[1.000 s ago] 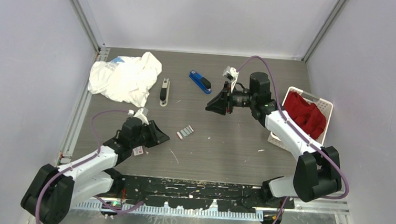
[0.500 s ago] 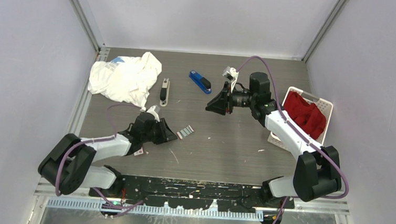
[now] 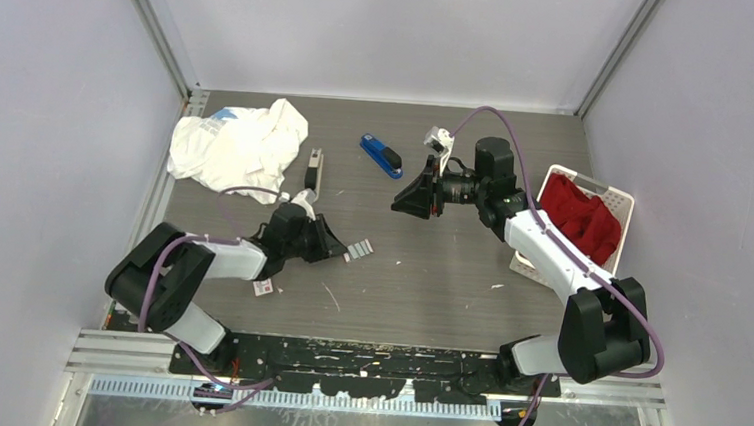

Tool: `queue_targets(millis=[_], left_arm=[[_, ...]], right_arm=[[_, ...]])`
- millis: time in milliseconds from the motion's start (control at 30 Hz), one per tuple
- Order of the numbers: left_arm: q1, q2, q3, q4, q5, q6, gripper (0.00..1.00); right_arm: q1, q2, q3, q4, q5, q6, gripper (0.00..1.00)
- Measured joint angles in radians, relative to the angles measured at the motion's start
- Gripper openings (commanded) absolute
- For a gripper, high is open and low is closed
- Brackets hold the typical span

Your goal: Unload the staples from the stapler

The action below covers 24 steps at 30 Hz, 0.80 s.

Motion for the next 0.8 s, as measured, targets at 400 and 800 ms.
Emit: queue_targets(millis=[400,800], left_arm=[[-0.041,0.091,0.09,0.002,0.019,0.008,0.23],[-0.105,0.105,0.119,-0.006,0.013,0.018,0.36]], right_arm=[[0.0,0.006,0.0,0.0,-0.002,0.0,0.34],[0.0,0.006,0.0,0.0,-0.003,0.0,0.34]])
